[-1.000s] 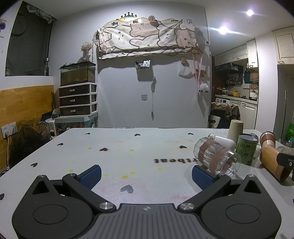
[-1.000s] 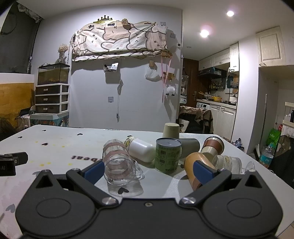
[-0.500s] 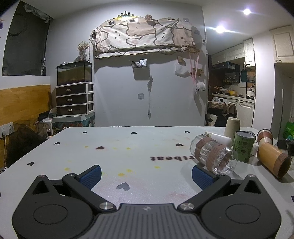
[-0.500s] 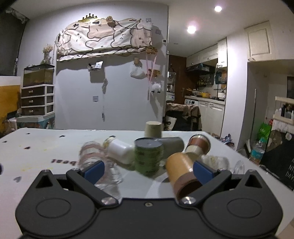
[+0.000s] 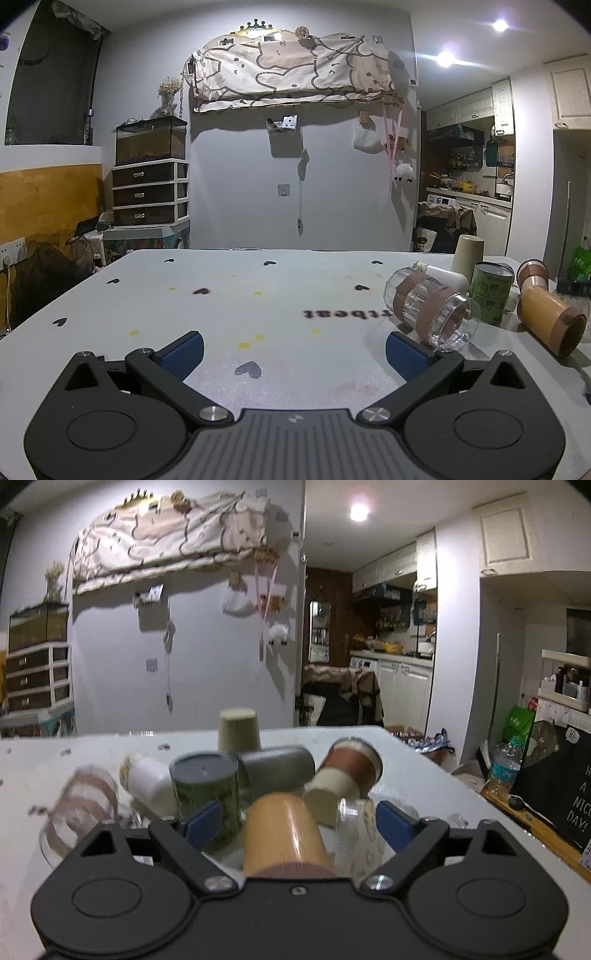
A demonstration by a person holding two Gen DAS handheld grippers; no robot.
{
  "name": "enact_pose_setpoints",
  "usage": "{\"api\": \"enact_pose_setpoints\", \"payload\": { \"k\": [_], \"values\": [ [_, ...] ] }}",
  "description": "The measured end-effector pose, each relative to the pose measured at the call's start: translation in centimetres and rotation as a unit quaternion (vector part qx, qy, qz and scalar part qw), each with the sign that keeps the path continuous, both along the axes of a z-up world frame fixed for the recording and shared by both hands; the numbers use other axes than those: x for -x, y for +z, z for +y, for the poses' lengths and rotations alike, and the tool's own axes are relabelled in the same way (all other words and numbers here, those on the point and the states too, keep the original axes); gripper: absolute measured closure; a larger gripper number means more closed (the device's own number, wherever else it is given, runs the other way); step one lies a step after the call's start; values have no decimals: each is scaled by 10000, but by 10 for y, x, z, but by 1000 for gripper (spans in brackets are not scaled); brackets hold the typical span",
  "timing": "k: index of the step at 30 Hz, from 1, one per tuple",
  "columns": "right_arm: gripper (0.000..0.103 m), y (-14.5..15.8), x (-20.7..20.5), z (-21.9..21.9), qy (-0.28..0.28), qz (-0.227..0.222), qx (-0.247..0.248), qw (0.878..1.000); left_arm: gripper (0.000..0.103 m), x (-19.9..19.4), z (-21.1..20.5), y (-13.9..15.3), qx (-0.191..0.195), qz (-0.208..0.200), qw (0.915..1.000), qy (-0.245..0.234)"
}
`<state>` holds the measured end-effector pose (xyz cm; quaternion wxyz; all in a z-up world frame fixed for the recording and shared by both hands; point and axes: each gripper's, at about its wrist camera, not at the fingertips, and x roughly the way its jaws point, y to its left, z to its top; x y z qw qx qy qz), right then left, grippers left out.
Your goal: Flip cup upright
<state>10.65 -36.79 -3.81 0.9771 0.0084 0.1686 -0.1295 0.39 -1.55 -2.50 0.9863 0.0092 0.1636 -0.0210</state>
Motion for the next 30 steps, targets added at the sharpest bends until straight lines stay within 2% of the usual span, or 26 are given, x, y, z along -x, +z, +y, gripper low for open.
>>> {"api": "enact_pose_setpoints", "payload": {
  "k": [8, 11, 18, 24, 30],
  "values": [
    [13, -36, -8, 8, 56, 480, 96, 9988, 0, 0, 3, 0, -1, 24, 10000, -42],
    [29, -44, -14, 8, 8, 577, 164, 9982, 0, -1, 4, 1, 6, 36, 10000, -39],
    [31, -44, 6, 27, 146, 541, 295, 9980, 0, -1, 5, 1, 20, 50, 10000, -35],
    [31, -45, 49, 67, 898, 471, 225, 9946, 0, 0, 4, 0, 26, 64, 10000, -72],
    [31, -42, 84, 118, 1936, 432, 262, 9798, 0, -1, 4, -1, 21, 78, 9999, -94]
  ]
}}
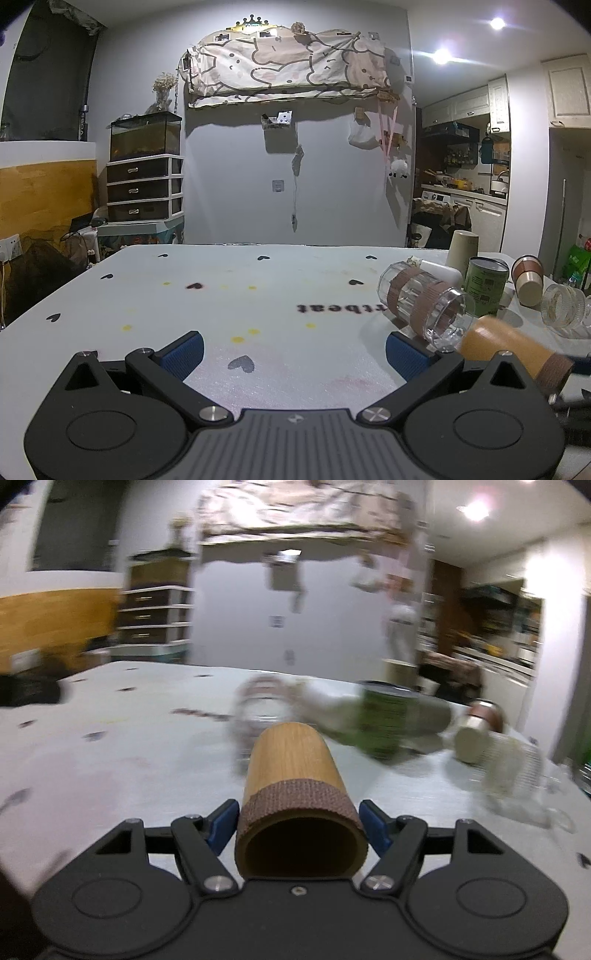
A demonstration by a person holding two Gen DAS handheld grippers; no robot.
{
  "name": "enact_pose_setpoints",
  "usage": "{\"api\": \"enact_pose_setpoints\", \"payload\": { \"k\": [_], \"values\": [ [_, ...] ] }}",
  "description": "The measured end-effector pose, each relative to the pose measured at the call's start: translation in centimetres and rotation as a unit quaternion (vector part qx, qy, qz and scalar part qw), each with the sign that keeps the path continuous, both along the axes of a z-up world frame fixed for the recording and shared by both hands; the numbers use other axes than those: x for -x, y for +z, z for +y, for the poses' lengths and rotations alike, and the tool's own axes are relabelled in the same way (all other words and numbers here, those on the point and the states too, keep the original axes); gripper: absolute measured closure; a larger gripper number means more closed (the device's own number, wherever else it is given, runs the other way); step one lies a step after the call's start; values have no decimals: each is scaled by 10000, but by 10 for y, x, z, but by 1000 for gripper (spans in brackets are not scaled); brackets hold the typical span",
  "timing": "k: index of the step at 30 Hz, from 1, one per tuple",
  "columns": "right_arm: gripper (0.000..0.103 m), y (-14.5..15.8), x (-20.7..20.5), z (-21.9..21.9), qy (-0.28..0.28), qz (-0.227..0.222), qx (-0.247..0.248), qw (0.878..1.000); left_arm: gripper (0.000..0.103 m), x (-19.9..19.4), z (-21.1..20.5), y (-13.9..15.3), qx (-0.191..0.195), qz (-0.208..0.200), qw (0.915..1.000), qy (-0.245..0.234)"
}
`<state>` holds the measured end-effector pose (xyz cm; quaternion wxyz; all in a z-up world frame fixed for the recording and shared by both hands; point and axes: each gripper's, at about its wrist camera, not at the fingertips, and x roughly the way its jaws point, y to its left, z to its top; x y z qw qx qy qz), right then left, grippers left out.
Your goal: Flip cup upright
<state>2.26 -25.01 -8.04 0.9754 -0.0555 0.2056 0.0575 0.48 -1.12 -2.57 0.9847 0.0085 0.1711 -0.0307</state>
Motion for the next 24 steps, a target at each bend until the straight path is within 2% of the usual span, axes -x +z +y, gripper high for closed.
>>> {"api": "enact_pose_setpoints", "payload": {
  "k": [4, 8, 10, 13, 17, 21, 24],
  "values": [
    [31, 6, 14, 32, 774, -43, 22, 9970, 0, 0, 1, -1, -9, 24, 10000, -10],
    [31, 7, 27, 56, 1703, -18, -32, 9854, 0, -4, 0, -1, -6, 107, 9999, -23],
    [31, 3, 32, 67, 1961, 32, -44, 9806, 0, -7, -1, -3, -12, 174, 9998, -64],
    [31, 3, 39, 71, 2004, -68, 102, 9796, 0, -14, -3, -6, -25, 294, 9994, -161],
    [31, 3, 41, 65, 1964, -44, -70, 9805, 0, -26, -5, -10, -64, 399, 9989, -218],
    [20, 1, 41, 67, 1987, -9, -164, 9799, 0, -32, -5, -15, 47, 436, 9987, -262],
    [19, -5, 35, 68, 1968, 49, -133, 9803, 0, -32, -3, -16, 85, 414, 9987, -293]
  ]
}}
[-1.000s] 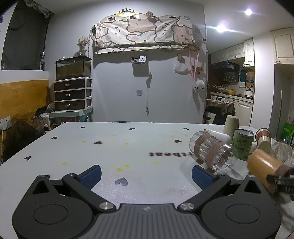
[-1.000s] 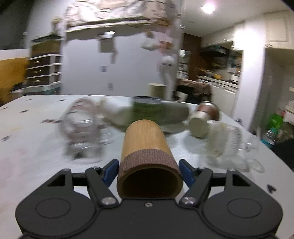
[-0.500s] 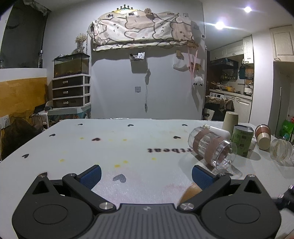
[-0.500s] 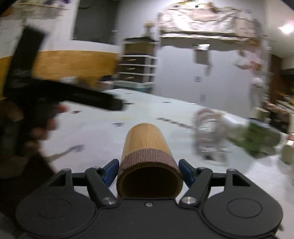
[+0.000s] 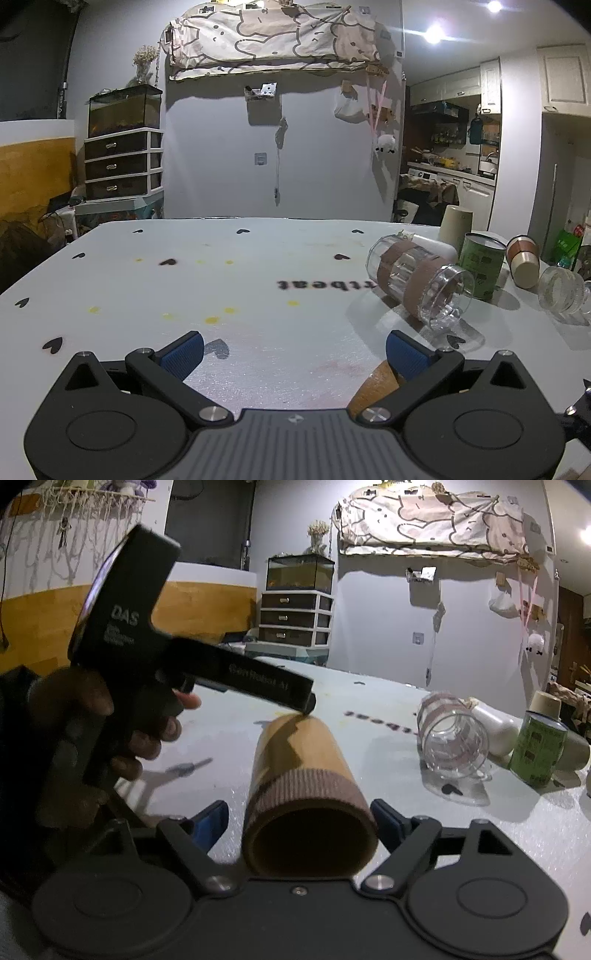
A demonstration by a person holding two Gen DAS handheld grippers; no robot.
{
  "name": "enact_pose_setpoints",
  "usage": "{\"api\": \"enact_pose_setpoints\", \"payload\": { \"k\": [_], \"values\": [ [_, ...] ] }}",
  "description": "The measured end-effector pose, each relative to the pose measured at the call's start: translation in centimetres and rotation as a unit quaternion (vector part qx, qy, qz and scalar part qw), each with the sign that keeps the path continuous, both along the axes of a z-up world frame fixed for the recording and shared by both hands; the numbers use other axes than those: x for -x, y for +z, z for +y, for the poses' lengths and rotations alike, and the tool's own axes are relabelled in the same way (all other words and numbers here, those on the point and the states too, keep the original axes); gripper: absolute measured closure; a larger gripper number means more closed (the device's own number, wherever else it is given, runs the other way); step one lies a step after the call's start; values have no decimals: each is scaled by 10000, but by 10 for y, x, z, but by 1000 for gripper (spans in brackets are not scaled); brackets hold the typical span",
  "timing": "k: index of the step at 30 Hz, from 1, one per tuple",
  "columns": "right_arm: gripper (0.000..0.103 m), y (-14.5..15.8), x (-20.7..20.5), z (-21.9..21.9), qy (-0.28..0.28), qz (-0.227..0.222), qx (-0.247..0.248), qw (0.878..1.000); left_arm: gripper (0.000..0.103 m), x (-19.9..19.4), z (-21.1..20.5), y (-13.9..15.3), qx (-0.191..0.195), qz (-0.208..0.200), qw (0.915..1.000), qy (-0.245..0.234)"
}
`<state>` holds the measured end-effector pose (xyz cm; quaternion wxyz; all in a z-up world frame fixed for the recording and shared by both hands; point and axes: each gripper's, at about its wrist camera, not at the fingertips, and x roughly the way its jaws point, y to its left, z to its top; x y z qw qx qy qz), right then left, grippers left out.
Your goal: Flip cup upright
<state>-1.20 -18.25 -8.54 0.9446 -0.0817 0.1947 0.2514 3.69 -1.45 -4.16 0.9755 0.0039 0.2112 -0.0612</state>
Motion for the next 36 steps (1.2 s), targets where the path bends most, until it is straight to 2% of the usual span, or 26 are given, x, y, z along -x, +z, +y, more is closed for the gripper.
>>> {"api": "enact_pose_setpoints", "payload": {
  "k": [3, 5, 8, 12, 16, 22, 26, 29, 32, 36],
  "values": [
    [22, -7, -6, 0, -61, 225, 2, 9997, 0, 0, 2, -1, 36, -4, 10000, -14],
    [30, -12, -11, -1, -147, 368, -12, 9992, 0, 0, 4, -1, 83, 6, 10000, -33],
    [30, -12, -11, -7, -131, 425, -214, 9988, 0, 1, 4, -2, 105, 5, 9999, -35],
    [30, 1, -6, -14, -60, 188, -437, 9988, 0, 0, 6, -2, 105, -8, 9999, 2],
    [30, 8, -6, -15, -25, 18, -379, 9993, 0, 2, 8, 1, 88, -37, 10000, 10],
    [30, -7, -10, -13, -92, 318, -194, 9993, 0, 16, 6, 12, 219, -304, 9984, -429],
    [30, -13, -14, -13, -174, 398, -68, 9990, 0, 10, -4, 17, 0, -375, 9972, -645],
    [30, -14, -11, -14, -136, 365, 9, 9992, 0, -13, -14, 19, -384, -415, 9954, -780],
    [30, -14, -8, -14, -149, 329, 54, 9993, 0, -47, -21, 11, -700, -151, 9944, -780],
    [25, -12, -9, -20, -266, 301, 11, 9992, 0, -79, -23, -3, -723, 494, 9899, -1115]
  ]
}}
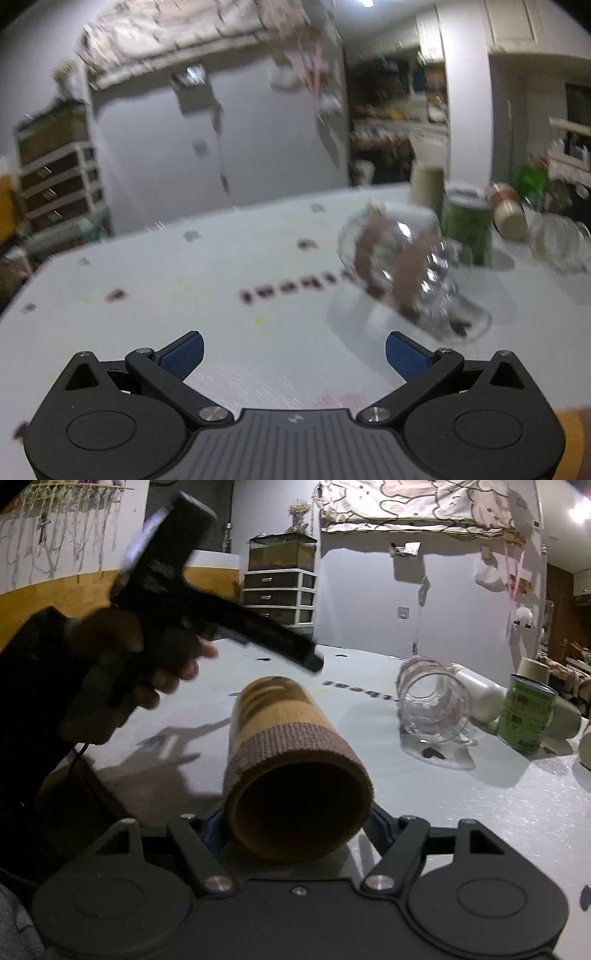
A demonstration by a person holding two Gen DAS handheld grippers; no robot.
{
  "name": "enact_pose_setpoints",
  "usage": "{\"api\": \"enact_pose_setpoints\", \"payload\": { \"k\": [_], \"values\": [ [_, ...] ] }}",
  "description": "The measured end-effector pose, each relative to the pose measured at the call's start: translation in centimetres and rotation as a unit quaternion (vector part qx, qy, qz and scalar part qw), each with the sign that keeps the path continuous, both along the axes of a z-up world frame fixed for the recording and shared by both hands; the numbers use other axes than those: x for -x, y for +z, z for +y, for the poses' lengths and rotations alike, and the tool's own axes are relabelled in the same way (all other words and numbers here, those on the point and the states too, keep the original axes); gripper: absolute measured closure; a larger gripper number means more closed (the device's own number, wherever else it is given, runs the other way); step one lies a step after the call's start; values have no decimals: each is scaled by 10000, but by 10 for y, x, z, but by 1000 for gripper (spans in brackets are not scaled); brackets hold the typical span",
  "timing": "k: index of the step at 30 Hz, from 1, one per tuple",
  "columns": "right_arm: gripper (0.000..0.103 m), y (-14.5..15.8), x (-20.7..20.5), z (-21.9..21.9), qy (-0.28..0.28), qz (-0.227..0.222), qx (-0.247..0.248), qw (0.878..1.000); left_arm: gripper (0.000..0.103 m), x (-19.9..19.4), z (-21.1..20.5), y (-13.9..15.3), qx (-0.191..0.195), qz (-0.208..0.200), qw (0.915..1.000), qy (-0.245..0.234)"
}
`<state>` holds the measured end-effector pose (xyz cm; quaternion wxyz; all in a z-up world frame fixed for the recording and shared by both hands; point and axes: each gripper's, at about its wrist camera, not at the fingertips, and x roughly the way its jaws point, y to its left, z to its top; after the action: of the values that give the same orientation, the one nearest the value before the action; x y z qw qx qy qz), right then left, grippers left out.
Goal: Flip cup upright
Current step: 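Close the left tool on the tan cup's body and lift it, then rotate the left tool to turn the tan cup opening-up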
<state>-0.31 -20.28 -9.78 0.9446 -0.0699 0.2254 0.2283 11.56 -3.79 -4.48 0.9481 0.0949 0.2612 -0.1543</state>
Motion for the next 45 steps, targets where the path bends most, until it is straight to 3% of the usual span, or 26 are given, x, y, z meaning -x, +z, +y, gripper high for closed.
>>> {"api": "enact_pose_setpoints", "payload": {
  "k": [3, 7, 17, 20, 23, 30, 33, 38, 42, 45],
  "values": [
    [17, 2, -1, -9, -176, -39, -61, 9998, 0, 3, 8, -1, 243, 156, 9995, -144],
    [15, 1, -7, -22, -521, -17, -38, 9986, 0, 21, 21, 2, 558, 282, 9975, -323],
    [16, -3, -41, -42, -1619, 196, -269, 9862, 0, 48, 33, -2, 709, 670, 9938, -539],
    [21, -2, -51, -39, -1757, 218, -321, 9837, 1, 48, 31, -4, 643, 668, 9949, -391],
    [20, -2, -55, -41, -1751, 232, -429, 9834, 3, 45, 35, 1, 842, 744, 9936, -154],
    [19, -3, -50, -43, -1720, 216, -577, 9832, 10, 22, 19, 22, 1714, 1593, 9709, -513],
    [19, -4, -51, -41, -1700, 227, -584, 9835, 16, 3, -5, 17, 1665, 2041, 9625, -642],
    [19, -6, -51, -41, -1714, 259, -587, 9831, 17, -24, -35, -3, 1494, 2584, 9520, -677],
    [19, -6, -51, -41, -1737, 257, -557, 9829, 31, -26, -40, -9, 1522, 2702, 9474, -798],
    [19, -5, -50, -42, -1704, 232, -633, 9831, 31, -14, -34, 2, 1485, 2454, 9544, -825]
  ]
}}
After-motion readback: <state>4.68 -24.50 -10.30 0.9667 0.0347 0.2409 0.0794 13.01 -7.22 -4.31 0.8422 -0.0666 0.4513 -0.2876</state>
